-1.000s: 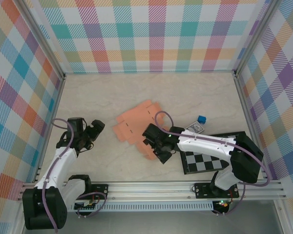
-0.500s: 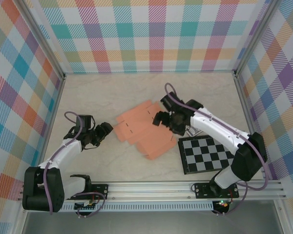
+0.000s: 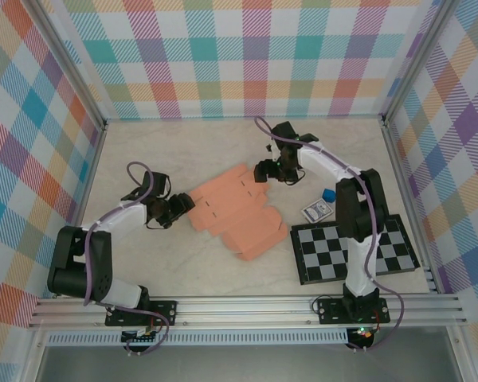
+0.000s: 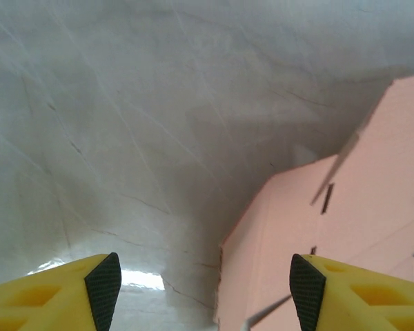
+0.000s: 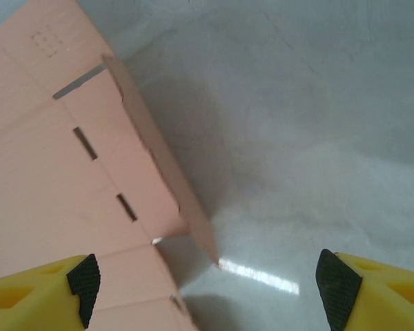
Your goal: Fold the paper box
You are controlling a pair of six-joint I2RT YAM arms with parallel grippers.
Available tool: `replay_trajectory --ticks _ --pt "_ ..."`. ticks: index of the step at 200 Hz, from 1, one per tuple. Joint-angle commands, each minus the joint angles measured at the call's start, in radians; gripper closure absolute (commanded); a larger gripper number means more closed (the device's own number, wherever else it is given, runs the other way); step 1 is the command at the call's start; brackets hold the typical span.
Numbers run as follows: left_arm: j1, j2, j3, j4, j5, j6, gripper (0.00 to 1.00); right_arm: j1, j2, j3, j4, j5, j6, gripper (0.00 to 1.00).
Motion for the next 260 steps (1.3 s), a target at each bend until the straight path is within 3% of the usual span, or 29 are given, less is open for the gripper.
replay_trajectory --ticks 1,26,55,79,111,158,260 --pt "-0.006 0.007 0.03 -0.041 -0.044 0.033 0.31 -0.001 0.079 0.099 0.015 -0.08 -0.159 0.17" --pt "-0.006 0.029 0.045 -0.039 -0.035 0.039 0.3 -0.001 0.17 0.196 -0.015 -0.17 -0.175 0.23" --pt "-0.005 0.053 0.056 -0.037 -0.026 0.05 0.29 -0.001 0.189 0.197 -0.005 -0.16 -0.156 0.54" --pt "-0.003 0.06 0.078 -0.046 -0.028 0.088 0.28 0.0 0.113 0.093 0.052 -0.128 -0.122 0.68" --pt "-0.002 0.078 0.113 -0.059 -0.017 0.142 0.28 -0.001 -0.034 -0.113 0.172 -0.137 -0.057 0.74" --pt "-0.002 0.107 0.11 -0.016 0.063 0.167 0.28 -0.008 -0.171 -0.327 0.272 -0.138 0.003 0.94" --pt "-0.003 0.112 0.122 0.051 0.082 0.196 0.3 -0.038 -0.297 -0.446 0.318 -0.143 0.008 0.99"
